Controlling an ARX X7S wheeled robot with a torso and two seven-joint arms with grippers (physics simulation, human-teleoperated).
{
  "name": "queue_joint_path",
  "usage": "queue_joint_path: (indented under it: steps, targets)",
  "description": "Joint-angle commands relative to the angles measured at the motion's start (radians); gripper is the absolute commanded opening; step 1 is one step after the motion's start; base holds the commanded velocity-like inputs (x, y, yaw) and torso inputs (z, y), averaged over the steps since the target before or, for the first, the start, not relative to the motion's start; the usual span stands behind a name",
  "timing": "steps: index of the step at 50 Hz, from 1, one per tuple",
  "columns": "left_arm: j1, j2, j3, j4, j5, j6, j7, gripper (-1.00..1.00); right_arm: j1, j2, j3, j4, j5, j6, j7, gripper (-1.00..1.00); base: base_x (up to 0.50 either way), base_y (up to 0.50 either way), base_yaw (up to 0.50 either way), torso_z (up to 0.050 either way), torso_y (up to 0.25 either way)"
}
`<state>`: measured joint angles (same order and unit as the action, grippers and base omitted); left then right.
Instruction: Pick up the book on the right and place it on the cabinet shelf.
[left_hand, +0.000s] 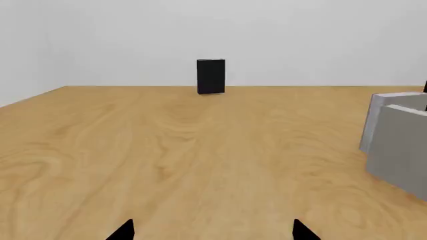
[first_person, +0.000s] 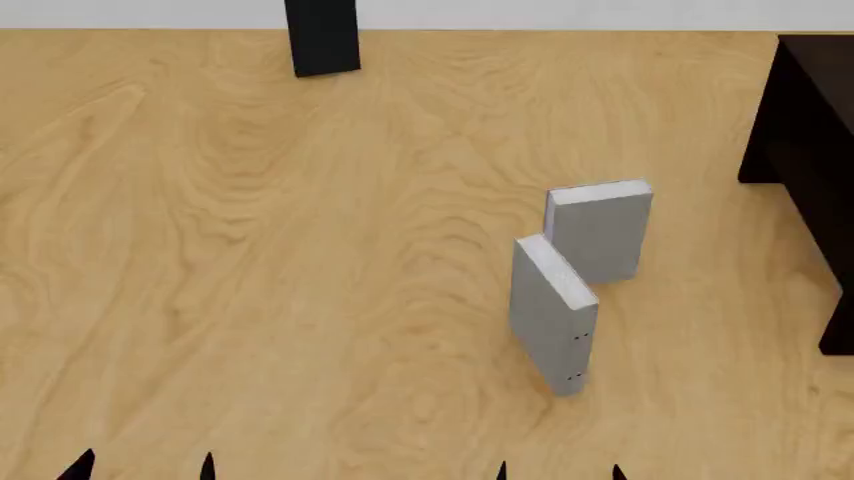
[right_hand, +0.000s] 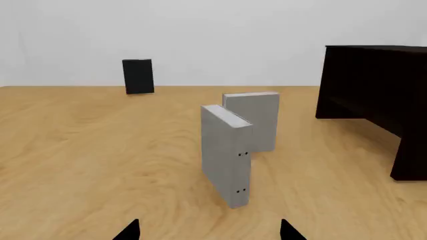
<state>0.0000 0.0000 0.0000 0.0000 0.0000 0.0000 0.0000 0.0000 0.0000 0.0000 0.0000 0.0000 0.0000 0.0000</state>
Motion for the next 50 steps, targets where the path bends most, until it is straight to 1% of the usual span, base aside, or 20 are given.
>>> queue_joint_path:
  steps: [1, 6, 17, 18, 24, 29, 32, 35, 40, 41, 44, 48, 50]
  targets:
    - [0.0, -0.01, 0.011, 0.0, 0.0, 0.0, -0.011, 1.0, 0.0, 0.009, -0.013, 0.0, 0.009, 0.0, 0.013, 1.0, 0.0, 0.0, 0.0, 0.0, 0.0]
    - [-0.008, -0.028, 0.027, -0.005, -0.038, -0.01, -0.028, 1.0, -0.001, 0.028, -0.029, -0.009, 0.034, 0.009, 0.031, 1.0, 0.0, 0.0, 0.0, 0.0, 0.0]
    - [-0.006, -0.052, 0.057, 0.01, -0.06, -0.019, -0.061, 1.0, 0.001, 0.056, -0.05, -0.03, 0.066, 0.031, 0.059, 1.0, 0.0, 0.0, 0.0, 0.0, 0.0]
    - [-0.015, -0.053, 0.045, 0.101, -0.109, -0.08, -0.052, 1.0, 0.007, 0.065, -0.053, -0.116, 0.076, 0.115, 0.057, 1.0, 0.0, 0.0, 0.0, 0.0, 0.0]
    - [-0.092, -0.075, 0.057, 0.254, -0.141, -0.195, -0.058, 1.0, 0.068, 0.092, -0.05, -0.264, 0.096, 0.245, 0.069, 1.0, 0.0, 0.0, 0.0, 0.0, 0.0]
    - [-0.159, -0.094, 0.06, 0.327, -0.151, -0.254, -0.065, 1.0, 0.165, 0.124, -0.041, -0.352, 0.098, 0.351, 0.081, 1.0, 0.0, 0.0, 0.0, 0.0, 0.0]
    - [-0.215, -0.1, 0.036, 0.391, -0.191, -0.321, -0.076, 1.0, 0.243, 0.139, -0.021, -0.399, 0.114, 0.421, 0.087, 1.0, 0.0, 0.0, 0.0, 0.0, 0.0]
    - [-0.251, -0.114, 0.026, 0.424, -0.203, -0.358, -0.086, 1.0, 0.275, 0.155, -0.016, -0.425, 0.116, 0.452, 0.089, 1.0, 0.0, 0.0, 0.0, 0.0, 0.0]
    - [-0.347, -0.148, -0.025, 0.513, -0.259, -0.466, -0.099, 1.0, 0.357, 0.192, 0.009, -0.498, 0.142, 0.556, 0.081, 1.0, 0.0, 0.0, 0.0, 0.0, 0.0]
    - [-0.371, -0.165, -0.028, 0.532, -0.252, -0.49, -0.105, 1.0, 0.374, 0.203, 0.012, -0.513, 0.14, 0.57, 0.082, 1.0, 0.0, 0.0, 0.0, 0.0, 0.0]
    - [-0.421, -0.183, -0.068, 0.572, -0.293, -0.551, -0.112, 1.0, 0.427, 0.217, 0.043, -0.553, 0.163, 0.65, 0.086, 1.0, 0.0, 0.0, 0.0, 0.0, 0.0]
    - [-0.492, -0.199, -0.144, 0.637, -0.359, -0.646, -0.141, 1.0, 0.493, 0.267, 0.065, -0.603, 0.158, 0.731, 0.091, 1.0, 0.0, 0.0, 0.0, 0.0, 0.0]
    - [-0.528, -0.226, -0.163, 0.671, -0.37, -0.69, -0.152, 1.0, 0.534, 0.29, 0.07, -0.62, 0.157, 0.776, 0.09, 1.0, 0.0, 0.0, 0.0, 0.0, 0.0]
